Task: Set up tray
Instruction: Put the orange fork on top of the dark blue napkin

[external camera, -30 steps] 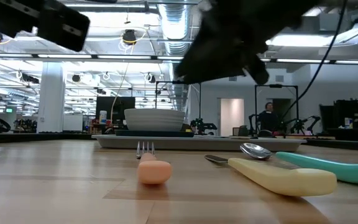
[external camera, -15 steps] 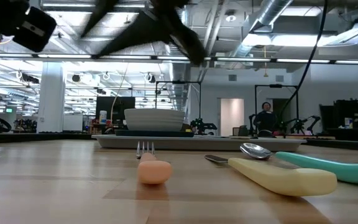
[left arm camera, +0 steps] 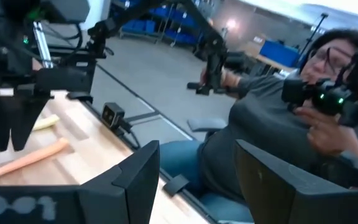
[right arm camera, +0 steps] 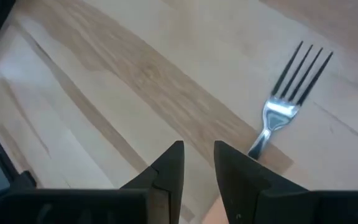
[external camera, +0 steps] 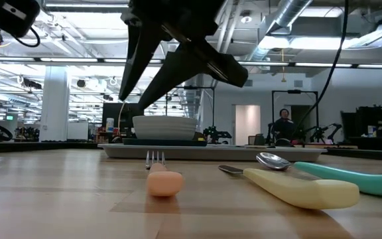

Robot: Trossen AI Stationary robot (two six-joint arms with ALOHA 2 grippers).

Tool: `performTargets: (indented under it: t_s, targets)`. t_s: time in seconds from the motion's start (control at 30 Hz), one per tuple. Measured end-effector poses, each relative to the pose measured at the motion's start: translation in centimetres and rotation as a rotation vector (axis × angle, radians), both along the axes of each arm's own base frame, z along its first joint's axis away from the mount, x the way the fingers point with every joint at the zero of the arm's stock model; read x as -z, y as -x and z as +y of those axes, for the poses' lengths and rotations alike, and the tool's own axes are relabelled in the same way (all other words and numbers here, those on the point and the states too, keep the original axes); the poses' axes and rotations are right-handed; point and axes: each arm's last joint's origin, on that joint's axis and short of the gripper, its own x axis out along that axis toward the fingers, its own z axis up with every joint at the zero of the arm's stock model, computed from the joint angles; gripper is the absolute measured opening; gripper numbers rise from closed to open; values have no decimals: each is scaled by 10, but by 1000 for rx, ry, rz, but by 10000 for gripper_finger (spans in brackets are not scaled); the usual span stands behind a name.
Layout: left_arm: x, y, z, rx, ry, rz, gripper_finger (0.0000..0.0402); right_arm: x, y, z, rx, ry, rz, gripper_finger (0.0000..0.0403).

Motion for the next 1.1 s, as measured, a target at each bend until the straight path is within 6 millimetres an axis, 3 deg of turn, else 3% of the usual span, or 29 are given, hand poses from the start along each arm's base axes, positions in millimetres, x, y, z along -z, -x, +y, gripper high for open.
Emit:
performTargets:
  t_s: [0.33,1.1]
  targets:
    - [-6,12,2,32,54,-38,193,1,-5,-17,10,-52,39,82]
    - [-6,12,3,32,57,-41,193,3,-10,-37,-87,-24,83,82]
